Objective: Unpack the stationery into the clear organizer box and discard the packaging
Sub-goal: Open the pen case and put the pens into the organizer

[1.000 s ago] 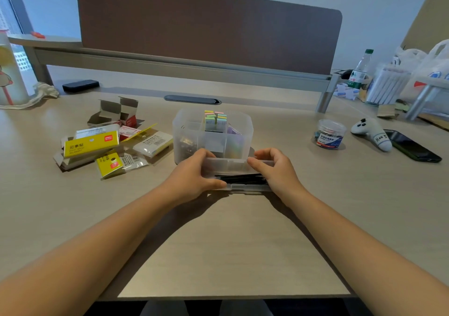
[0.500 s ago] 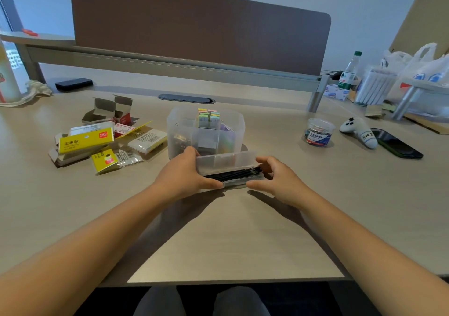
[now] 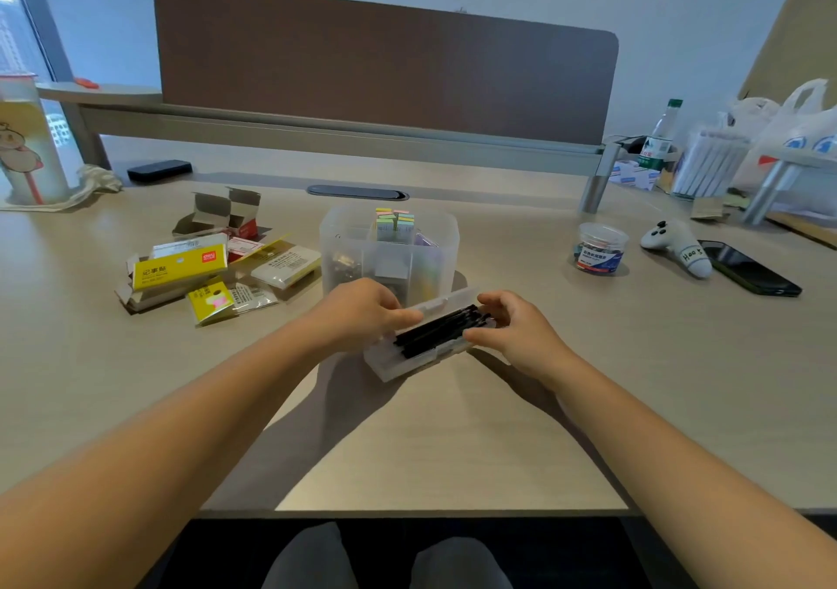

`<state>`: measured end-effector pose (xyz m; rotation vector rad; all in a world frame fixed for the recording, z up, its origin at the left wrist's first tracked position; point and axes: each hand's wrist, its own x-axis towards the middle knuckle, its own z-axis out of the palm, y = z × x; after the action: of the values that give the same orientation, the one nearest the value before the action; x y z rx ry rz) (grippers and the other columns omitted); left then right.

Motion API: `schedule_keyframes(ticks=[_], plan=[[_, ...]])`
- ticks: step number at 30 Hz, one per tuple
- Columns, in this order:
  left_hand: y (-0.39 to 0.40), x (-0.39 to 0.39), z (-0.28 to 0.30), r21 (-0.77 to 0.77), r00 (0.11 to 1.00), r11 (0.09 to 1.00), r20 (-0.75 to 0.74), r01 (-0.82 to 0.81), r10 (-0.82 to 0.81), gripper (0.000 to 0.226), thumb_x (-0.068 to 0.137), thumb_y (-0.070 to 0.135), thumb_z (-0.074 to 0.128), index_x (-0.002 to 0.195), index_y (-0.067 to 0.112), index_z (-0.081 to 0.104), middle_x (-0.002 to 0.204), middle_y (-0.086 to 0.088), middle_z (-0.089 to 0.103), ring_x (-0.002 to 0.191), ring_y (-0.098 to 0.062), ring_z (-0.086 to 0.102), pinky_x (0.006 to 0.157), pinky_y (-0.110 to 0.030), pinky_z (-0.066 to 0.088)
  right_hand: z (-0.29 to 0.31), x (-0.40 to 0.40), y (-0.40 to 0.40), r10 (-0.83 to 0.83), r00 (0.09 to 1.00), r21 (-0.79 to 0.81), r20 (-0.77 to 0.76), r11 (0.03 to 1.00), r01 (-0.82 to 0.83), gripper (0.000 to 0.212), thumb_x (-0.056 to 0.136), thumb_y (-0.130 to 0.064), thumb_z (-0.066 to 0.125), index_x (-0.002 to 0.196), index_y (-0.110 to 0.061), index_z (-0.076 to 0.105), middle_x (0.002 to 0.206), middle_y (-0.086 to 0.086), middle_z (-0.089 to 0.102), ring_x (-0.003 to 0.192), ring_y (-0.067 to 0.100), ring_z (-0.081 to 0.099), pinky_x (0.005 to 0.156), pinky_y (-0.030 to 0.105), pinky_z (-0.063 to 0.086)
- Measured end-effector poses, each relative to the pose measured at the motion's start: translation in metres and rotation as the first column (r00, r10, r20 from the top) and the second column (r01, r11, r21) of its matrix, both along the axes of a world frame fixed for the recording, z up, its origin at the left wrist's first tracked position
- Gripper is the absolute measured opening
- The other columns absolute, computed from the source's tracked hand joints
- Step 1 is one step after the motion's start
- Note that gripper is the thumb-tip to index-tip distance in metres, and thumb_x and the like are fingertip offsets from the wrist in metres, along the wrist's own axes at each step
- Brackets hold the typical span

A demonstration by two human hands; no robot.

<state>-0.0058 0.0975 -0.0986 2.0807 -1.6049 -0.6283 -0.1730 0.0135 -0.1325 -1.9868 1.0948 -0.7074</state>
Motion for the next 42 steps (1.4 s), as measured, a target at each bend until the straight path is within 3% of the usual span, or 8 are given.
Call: schedule_keyframes(ticks=[10,15,18,24,28,33,37,42], plan=[[0.010,-0.001,-0.006,-0.081,0.935,0.996,-0.349,0.036,-0.062,0.020,0.086,0.028,0.054,0.089,0.012,0.064,0.077,0.000,0.058,0.077,-0.012,0.052,0.066,-0.022,0.041,-0.001,0.003,0.003,-0.137,0.990,-0.044,-0.024,0.990,0.136,0.070,0.072,-0.025,0.073,0.129,-0.007,0.036,0.131,0.011,0.043,0.118,0.024,0.045,0.098,0.032,0.039],[0.021,0.006,-0.007,-0.097,0.827,0.995,-0.560,-0.008,-0.048,0.015,0.087,0.026,0.050,0.084,0.015,0.060,0.087,-0.005,0.059,0.088,-0.020,0.055,0.082,-0.035,0.047,0.007,0.009,0.011,-0.184,0.982,0.107,0.052,0.978,0.178,0.057,0.076,-0.030,0.069,0.119,-0.007,0.040,0.097,0.008,0.056,0.077,0.016,0.052,0.061,0.022,0.042],[0.026,0.006,-0.006,-0.105,0.786,0.994,-0.614,0.004,-0.068,0.014,0.088,0.024,0.048,0.089,0.013,0.057,0.087,-0.004,0.058,0.082,-0.016,0.057,0.072,-0.028,0.049,0.013,0.021,0.019,-0.205,0.949,0.359,0.240,0.927,0.109,0.038,0.081,-0.017,0.063,0.110,-0.009,0.040,0.081,0.008,0.059,0.056,0.014,0.059,0.044,0.022,0.049],[0.035,0.012,-0.007,-0.057,0.804,0.998,-0.591,0.034,-0.061,0.022,0.087,0.018,0.052,0.108,0.018,0.047,0.097,0.000,0.057,0.087,-0.013,0.058,0.071,-0.026,0.054,0.015,0.029,0.028,-0.216,0.888,0.524,0.405,0.851,-0.032,0.033,0.086,-0.003,0.054,0.115,-0.010,0.039,0.098,0.020,0.058,0.056,0.019,0.064,0.041,0.021,0.048],[0.032,0.014,-0.005,-0.095,0.837,0.995,-0.542,0.027,-0.075,0.043,0.086,0.012,0.054,0.125,0.020,0.038,0.095,0.007,0.052,0.087,-0.008,0.055,0.074,-0.026,0.051,0.018,0.028,0.033,-0.054,0.911,0.505,0.410,0.845,-0.177,0.023,0.087,0.001,0.050,0.109,-0.007,0.044,0.073,0.016,0.058,0.035,0.012,0.056,0.037,0.018,0.045],[0.025,0.020,-0.004,-0.128,0.865,0.986,-0.479,0.102,-0.152,0.069,0.081,0.004,0.057,0.137,0.025,0.021,0.109,0.002,0.049,0.089,-0.008,0.052,0.074,-0.020,0.049,0.019,0.029,0.029,0.130,0.939,0.452,0.319,0.850,-0.271,0.022,0.087,0.000,0.050,0.104,-0.012,0.054,0.079,0.014,0.062,0.060,0.019,0.059,0.051,0.024,0.054],[0.026,0.036,-0.007,-0.171,0.905,0.971,-0.365,0.165,-0.218,0.098,0.072,0.015,0.071,0.141,0.032,0.004,0.128,0.008,0.029,0.109,-0.004,0.037,0.092,-0.019,0.036,0.021,0.037,0.023,0.208,0.914,0.446,0.348,0.821,-0.356,0.029,0.087,0.004,0.046,0.088,-0.022,0.058,0.055,0.000,0.065,0.046,0.009,0.056,0.046,0.019,0.050],[0.030,0.054,-0.012,-0.132,0.952,0.982,-0.259,0.133,-0.164,0.075,0.054,0.047,0.070,0.121,0.029,0.041,0.121,0.011,0.045,0.110,-0.004,0.040,0.087,-0.015,0.037,0.020,0.053,0.019,0.342,0.917,0.396,0.206,0.828,-0.398,0.038,0.087,-0.002,0.048,0.125,-0.012,0.047,0.083,0.006,0.065,0.076,0.019,0.061,0.066,0.027,0.052]])
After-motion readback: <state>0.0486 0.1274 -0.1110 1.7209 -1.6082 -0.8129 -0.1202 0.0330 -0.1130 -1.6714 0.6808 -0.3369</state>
